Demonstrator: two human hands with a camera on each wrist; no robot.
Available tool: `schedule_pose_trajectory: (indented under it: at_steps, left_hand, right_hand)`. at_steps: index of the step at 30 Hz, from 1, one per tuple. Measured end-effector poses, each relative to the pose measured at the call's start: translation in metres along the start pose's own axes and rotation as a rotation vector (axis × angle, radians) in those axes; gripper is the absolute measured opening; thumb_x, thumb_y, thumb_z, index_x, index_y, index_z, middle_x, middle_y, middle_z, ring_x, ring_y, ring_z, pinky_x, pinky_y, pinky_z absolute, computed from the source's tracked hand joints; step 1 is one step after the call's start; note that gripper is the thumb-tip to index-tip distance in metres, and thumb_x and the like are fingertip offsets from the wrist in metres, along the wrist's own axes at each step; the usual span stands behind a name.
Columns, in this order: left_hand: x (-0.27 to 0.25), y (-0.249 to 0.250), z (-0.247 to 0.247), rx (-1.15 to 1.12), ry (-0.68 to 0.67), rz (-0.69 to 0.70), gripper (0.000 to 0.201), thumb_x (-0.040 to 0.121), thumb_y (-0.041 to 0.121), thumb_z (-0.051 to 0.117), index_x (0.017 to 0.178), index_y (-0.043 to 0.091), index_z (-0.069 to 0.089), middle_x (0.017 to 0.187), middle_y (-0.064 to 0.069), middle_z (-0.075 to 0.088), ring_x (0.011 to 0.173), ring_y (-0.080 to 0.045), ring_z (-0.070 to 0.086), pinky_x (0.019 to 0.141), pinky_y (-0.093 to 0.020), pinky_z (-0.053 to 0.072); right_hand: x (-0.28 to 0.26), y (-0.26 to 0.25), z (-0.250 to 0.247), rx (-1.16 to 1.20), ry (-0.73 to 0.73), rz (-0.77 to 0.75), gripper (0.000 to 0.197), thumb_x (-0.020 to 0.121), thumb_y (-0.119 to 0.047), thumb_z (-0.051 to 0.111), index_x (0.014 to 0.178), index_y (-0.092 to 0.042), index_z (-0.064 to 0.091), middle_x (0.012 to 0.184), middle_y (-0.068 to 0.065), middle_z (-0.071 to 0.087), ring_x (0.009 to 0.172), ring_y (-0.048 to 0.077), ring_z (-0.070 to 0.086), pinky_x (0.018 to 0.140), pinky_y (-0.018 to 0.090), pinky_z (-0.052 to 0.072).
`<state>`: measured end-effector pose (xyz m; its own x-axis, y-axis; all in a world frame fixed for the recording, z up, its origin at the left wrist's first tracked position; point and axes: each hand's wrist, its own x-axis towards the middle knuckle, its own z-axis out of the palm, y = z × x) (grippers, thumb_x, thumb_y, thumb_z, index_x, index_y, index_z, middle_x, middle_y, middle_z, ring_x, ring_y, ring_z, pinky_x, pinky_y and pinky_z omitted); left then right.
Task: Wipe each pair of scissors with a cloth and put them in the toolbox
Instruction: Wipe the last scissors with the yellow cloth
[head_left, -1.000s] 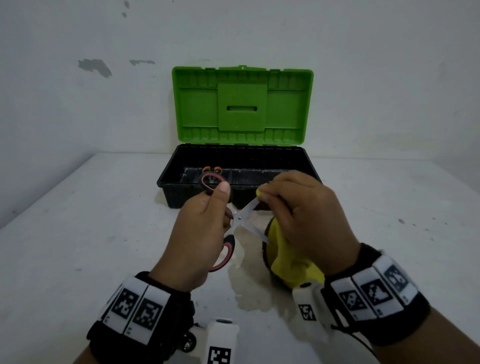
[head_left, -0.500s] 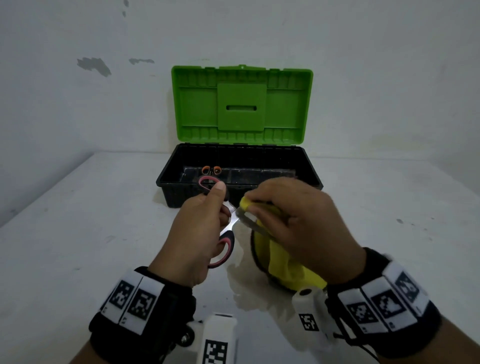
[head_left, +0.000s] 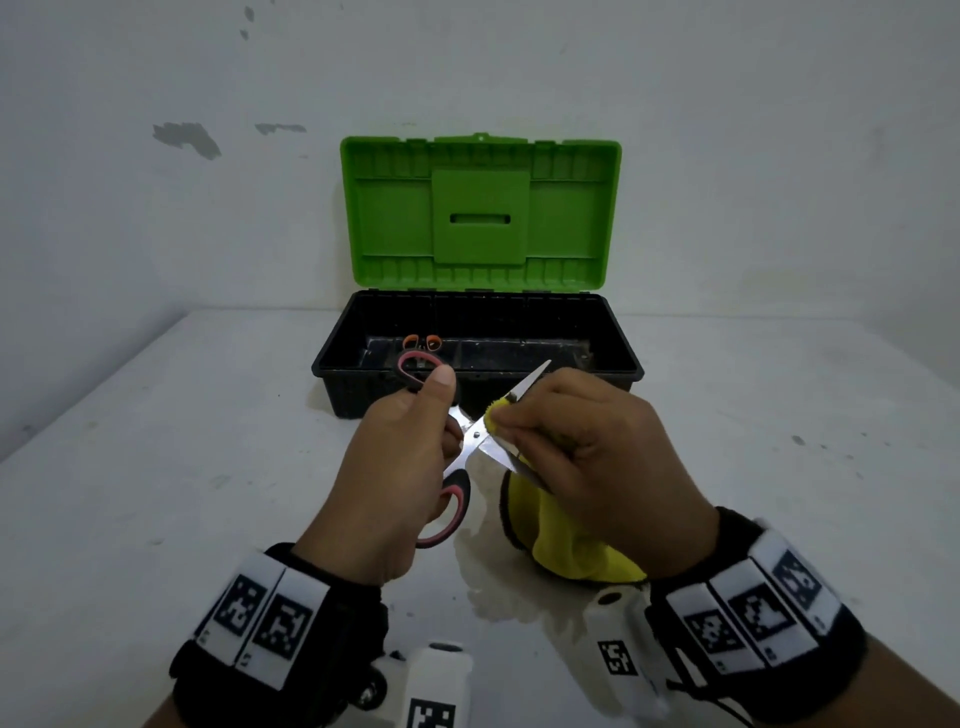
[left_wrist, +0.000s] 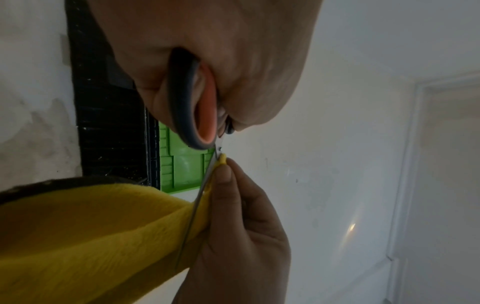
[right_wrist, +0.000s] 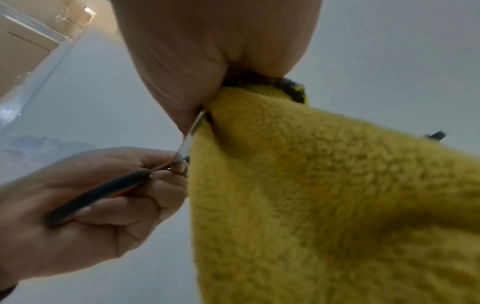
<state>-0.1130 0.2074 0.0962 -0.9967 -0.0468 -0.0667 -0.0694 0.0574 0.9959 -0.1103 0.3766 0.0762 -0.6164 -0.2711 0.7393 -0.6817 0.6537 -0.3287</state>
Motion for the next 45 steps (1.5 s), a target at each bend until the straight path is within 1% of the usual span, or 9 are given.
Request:
schedule_pose_trajectory:
  at_steps: [6, 11, 18, 24, 29, 32, 36, 41, 45]
  left_hand:
    - [0.002, -0.004, 0.005, 0.03, 0.027, 0.028, 0.046, 0.098, 0.05, 0.046, 0.073, 0.012, 0.047, 0.053, 0.004, 0.033, 0.042, -0.007, 0.026, 0.04, -0.022, 0.025]
    - [0.002, -0.004, 0.0, 0.024, -0.003, 0.045, 0.047, 0.099, 0.049, 0.045, 0.068, 0.014, 0.039, 0.05, 0.007, 0.026, 0.045, -0.01, 0.019, 0.041, -0.025, 0.02]
    - [0.004, -0.003, 0.0, 0.085, 0.016, 0.102, 0.051, 0.098, 0.051, 0.045, 0.061, 0.016, 0.042, 0.048, 0.008, 0.034, 0.042, -0.008, 0.027, 0.039, -0.023, 0.025]
    - [0.003, -0.004, 0.003, 0.111, 0.025, 0.077, 0.049, 0.098, 0.052, 0.044, 0.067, 0.014, 0.045, 0.051, 0.007, 0.036, 0.043, -0.007, 0.029, 0.04, -0.021, 0.028]
    - [0.004, -0.009, 0.005, 0.016, 0.022, -0.04, 0.042, 0.098, 0.051, 0.046, 0.078, 0.014, 0.049, 0.069, -0.005, 0.035, 0.054, -0.013, 0.027, 0.048, -0.026, 0.026]
    - [0.005, -0.008, 0.005, -0.058, -0.009, -0.099, 0.041, 0.099, 0.049, 0.046, 0.077, 0.015, 0.045, 0.061, -0.001, 0.03, 0.046, -0.012, 0.022, 0.037, -0.02, 0.022]
    - [0.005, -0.007, 0.007, -0.014, -0.004, -0.129, 0.045, 0.099, 0.05, 0.046, 0.071, 0.015, 0.044, 0.058, 0.002, 0.031, 0.048, -0.014, 0.024, 0.033, -0.018, 0.025]
    - [0.003, -0.005, 0.006, 0.02, -0.001, -0.105, 0.047, 0.098, 0.051, 0.046, 0.067, 0.015, 0.047, 0.057, 0.004, 0.037, 0.051, -0.014, 0.03, 0.034, -0.019, 0.028]
    - [0.001, -0.007, 0.008, 0.018, 0.002, -0.099, 0.046, 0.098, 0.05, 0.046, 0.068, 0.015, 0.041, 0.059, 0.001, 0.031, 0.047, -0.012, 0.026, 0.036, -0.019, 0.024]
  right_hand:
    - [0.003, 0.005, 0.002, -0.014, 0.113, 0.092, 0.009, 0.086, -0.011, 0.073, 0.095, -0.012, 0.077, 0.085, 0.0, 0.068, 0.079, 0.01, 0.063, 0.07, 0.029, 0.053]
    - [-0.005, -0.006, 0.011, 0.011, 0.008, 0.024, 0.007, 0.089, -0.013, 0.072, 0.095, -0.011, 0.075, 0.087, -0.002, 0.066, 0.08, 0.011, 0.061, 0.07, 0.029, 0.052]
    - [0.005, 0.013, 0.004, -0.032, 0.136, 0.085, 0.009, 0.088, -0.013, 0.072, 0.095, -0.011, 0.076, 0.085, 0.001, 0.067, 0.079, 0.012, 0.063, 0.069, 0.031, 0.053]
    - [0.014, 0.036, -0.009, -0.061, 0.145, 0.149, 0.01, 0.088, -0.013, 0.071, 0.096, -0.012, 0.077, 0.09, -0.001, 0.07, 0.084, 0.009, 0.065, 0.077, 0.026, 0.054]
    - [0.013, 0.036, -0.019, 0.002, 0.182, 0.185, 0.01, 0.087, -0.011, 0.073, 0.095, -0.015, 0.077, 0.091, -0.006, 0.072, 0.087, -0.001, 0.064, 0.08, 0.01, 0.047]
    - [0.009, 0.022, -0.014, 0.012, 0.051, 0.007, 0.01, 0.087, -0.015, 0.074, 0.095, -0.013, 0.078, 0.093, -0.002, 0.072, 0.089, 0.008, 0.066, 0.082, 0.02, 0.052]
    - [0.005, 0.025, -0.006, -0.105, -0.031, -0.127, 0.009, 0.088, -0.017, 0.073, 0.092, -0.012, 0.079, 0.089, 0.003, 0.071, 0.082, 0.017, 0.067, 0.07, 0.033, 0.055]
    - [0.009, 0.038, -0.011, -0.095, 0.031, -0.071, 0.01, 0.089, -0.015, 0.072, 0.086, -0.007, 0.077, 0.081, 0.004, 0.068, 0.074, 0.018, 0.064, 0.066, 0.032, 0.052]
    - [0.012, 0.05, -0.019, -0.12, 0.039, 0.004, 0.009, 0.09, -0.015, 0.071, 0.086, -0.008, 0.076, 0.082, 0.001, 0.069, 0.076, 0.014, 0.065, 0.069, 0.03, 0.054]
